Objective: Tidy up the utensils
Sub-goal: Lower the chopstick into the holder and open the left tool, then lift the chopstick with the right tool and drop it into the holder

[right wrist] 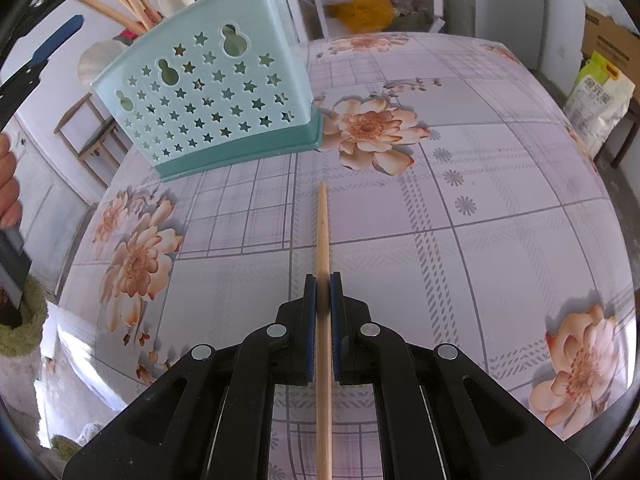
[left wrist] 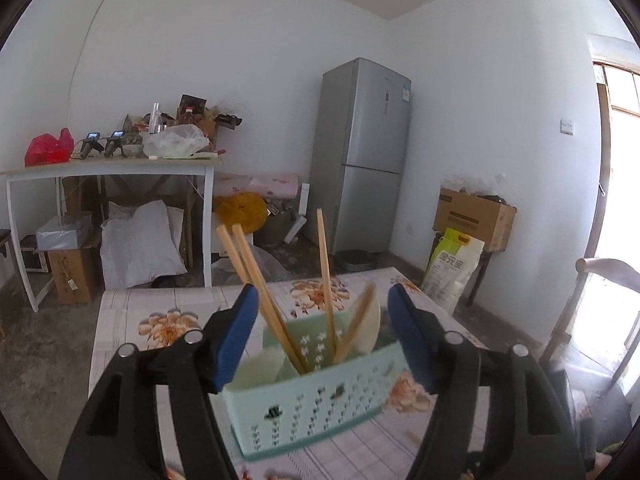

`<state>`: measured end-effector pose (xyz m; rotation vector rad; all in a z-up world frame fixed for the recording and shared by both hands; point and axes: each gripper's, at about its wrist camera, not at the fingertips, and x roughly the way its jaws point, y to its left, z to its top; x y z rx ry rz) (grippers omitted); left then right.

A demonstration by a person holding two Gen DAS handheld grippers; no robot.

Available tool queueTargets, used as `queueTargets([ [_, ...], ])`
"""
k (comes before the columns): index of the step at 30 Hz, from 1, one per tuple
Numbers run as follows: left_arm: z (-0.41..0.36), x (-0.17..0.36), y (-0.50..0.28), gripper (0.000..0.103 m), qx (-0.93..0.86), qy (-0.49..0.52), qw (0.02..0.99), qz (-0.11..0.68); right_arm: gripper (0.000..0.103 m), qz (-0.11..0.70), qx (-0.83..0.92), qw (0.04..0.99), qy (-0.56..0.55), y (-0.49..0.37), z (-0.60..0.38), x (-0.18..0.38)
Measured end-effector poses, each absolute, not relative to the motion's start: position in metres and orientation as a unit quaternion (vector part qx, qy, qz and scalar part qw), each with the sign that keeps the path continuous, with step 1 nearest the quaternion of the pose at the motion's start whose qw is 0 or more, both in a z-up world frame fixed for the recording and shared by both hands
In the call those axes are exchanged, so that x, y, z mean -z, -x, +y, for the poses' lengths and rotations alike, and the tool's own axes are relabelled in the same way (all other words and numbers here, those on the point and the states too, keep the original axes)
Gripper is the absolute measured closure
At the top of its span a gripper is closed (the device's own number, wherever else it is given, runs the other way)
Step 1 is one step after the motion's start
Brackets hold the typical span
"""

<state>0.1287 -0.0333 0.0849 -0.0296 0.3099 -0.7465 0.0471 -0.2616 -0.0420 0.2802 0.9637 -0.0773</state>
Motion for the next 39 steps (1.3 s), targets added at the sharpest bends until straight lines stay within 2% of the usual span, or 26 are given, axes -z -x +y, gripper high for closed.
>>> queueTargets([
  [14, -0.001, -0.042, -0.092, 0.030, 0.362, -0.015, 0.905, 0.221, 0.098, 0.457, 0.051, 0.881, -0.109, -0.058, -0.260, 0.034],
  [22, 0.011, -0.021, -0.092, 0.030, 0.345, 0.015, 0.903, 0.256, 0.098, 0.406, 0.029, 0.904, -0.130, -0.046, -0.262, -0.011],
  [39, 0.024, -0.017, -0.099, 0.029, 0.336, 0.035, 0.903, 0.266, 0.098, 0.300, -0.041, 0.941, -0.150, -0.046, -0.255, -0.090],
])
